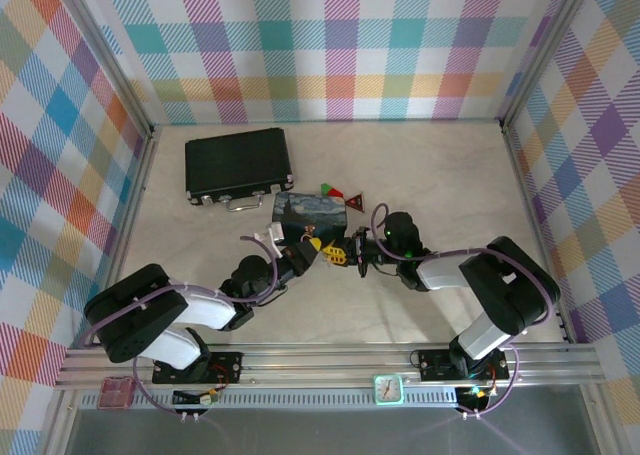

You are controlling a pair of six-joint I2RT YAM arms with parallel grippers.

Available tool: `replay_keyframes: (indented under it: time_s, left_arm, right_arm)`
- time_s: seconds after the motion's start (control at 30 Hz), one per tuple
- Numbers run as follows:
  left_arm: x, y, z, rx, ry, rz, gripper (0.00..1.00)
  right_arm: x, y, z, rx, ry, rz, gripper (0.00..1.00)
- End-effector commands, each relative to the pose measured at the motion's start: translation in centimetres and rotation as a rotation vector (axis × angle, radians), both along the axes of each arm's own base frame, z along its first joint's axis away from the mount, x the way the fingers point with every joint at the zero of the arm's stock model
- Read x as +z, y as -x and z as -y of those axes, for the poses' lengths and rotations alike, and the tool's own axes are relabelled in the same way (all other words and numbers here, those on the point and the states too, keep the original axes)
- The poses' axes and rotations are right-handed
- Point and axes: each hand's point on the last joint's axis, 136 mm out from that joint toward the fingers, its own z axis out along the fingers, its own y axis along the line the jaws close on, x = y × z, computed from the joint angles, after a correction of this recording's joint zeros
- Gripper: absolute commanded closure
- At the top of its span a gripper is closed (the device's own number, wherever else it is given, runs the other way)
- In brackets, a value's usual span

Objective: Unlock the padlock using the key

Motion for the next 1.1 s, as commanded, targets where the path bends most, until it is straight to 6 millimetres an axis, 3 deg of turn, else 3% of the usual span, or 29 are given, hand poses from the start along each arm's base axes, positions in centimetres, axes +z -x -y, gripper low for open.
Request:
replay_keyframes:
  time_s: [0.0,0.23,0.43,0.7,0.87,1.07]
  left_arm:
    - [4.5,4.6,3.2,-0.256,0.052,0.204,1.0]
    - [4.3,4.5,2.9,-0.233,0.04,0.208,1.0]
    - [4.1,3.7,2.2,-0.173,0.05,0.182,1.0]
    - [3.1,2.3,0.7,-0.058,0.008,0.116,1.0]
    - [3.0,1.4,0.7,-0.011,-0.039,0.075,1.0]
    - [2.5,0.5,0.1,0.05,-0.076,0.046,1.0]
  right_arm:
    - [3.9,0.6,-1.8,0.047,-0.145,-0.219,1.0]
    - [2.8,0.5,-1.7,0.033,-0.157,-0.222,1.0]
    - [0.9,-0.1,-0.8,0.1,-0.034,-0.03,1.0]
    - [0.3,-1.4,2.4,0.108,0.355,0.403,0.69]
    - [0.9,-2.0,4.1,0.097,0.487,0.561,0.59]
    - [-0.4,-1.9,5.3,0.135,0.589,0.644,0.52]
